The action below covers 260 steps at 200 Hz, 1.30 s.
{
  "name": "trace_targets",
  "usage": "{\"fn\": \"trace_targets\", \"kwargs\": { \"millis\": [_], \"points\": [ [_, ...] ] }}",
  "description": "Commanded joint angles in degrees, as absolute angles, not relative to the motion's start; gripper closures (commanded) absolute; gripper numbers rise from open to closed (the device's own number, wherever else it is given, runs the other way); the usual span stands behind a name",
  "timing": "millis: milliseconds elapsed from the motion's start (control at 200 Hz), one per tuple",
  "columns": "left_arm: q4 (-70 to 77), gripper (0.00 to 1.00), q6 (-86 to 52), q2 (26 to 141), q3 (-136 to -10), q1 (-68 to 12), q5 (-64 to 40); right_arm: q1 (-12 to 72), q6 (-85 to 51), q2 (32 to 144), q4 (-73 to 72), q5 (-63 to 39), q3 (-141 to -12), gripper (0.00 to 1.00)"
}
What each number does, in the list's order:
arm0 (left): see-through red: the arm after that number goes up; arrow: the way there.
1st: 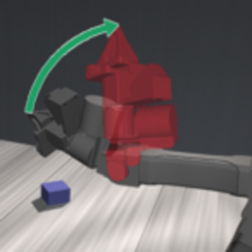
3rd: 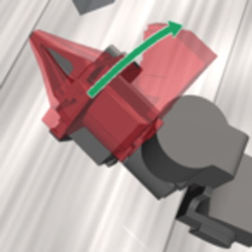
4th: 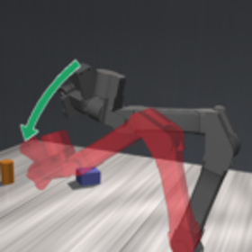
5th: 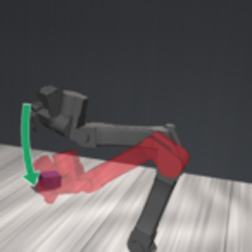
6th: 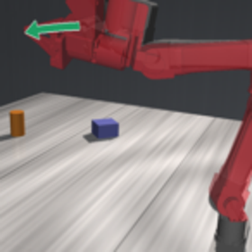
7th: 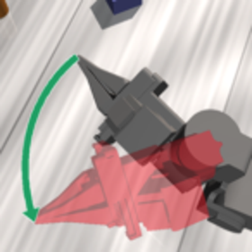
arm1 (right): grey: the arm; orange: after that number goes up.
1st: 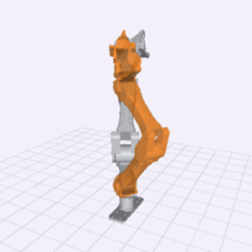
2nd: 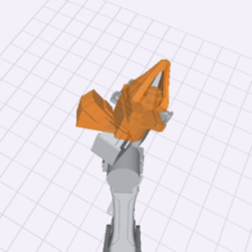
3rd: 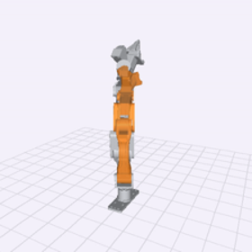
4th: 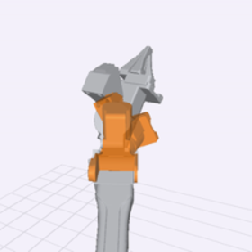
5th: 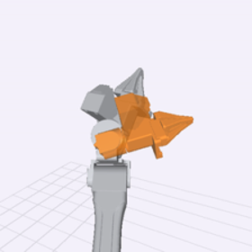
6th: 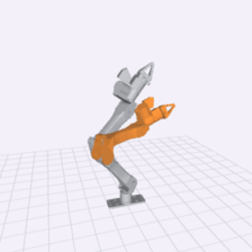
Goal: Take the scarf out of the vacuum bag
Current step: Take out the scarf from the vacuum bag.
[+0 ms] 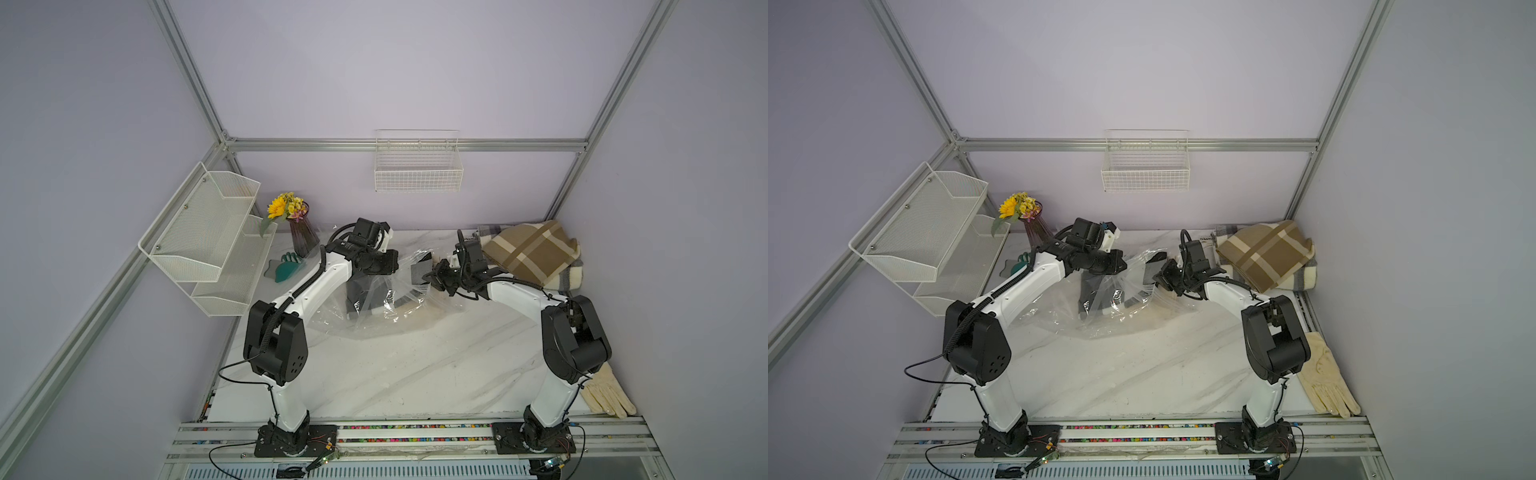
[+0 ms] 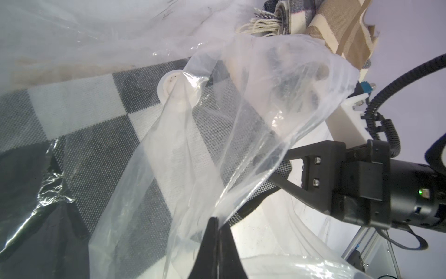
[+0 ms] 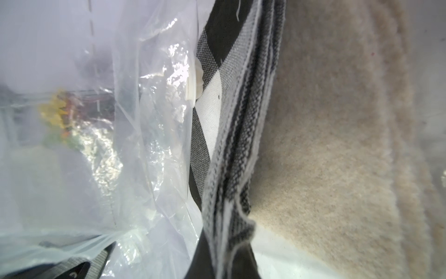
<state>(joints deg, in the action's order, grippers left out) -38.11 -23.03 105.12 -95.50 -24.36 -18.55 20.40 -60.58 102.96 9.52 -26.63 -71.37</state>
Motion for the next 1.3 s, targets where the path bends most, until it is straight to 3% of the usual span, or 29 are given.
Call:
{"fn": "trace_targets", "kwargs": {
  "millis": [0, 670, 1295],
  "points": [
    [-36.51, 1.00, -23.38, 106.08, -99.03, -23.49, -20.30, 20.24, -58.83, 102.07, 11.39, -25.65, -74.32, 1.00],
    [-35.53, 1.00, -25.08, 113.80, -108.35, -18.19, -20.26, 20.42, -59.23, 111.42, 13.26, -27.89, -89.81, 1.00],
    [-35.90, 1.00, -23.89, 111.50, -105.04, -15.40, -18.95, 19.90, -56.91, 110.55, 16.53, -29.17, -93.60, 1.00]
  ]
}}
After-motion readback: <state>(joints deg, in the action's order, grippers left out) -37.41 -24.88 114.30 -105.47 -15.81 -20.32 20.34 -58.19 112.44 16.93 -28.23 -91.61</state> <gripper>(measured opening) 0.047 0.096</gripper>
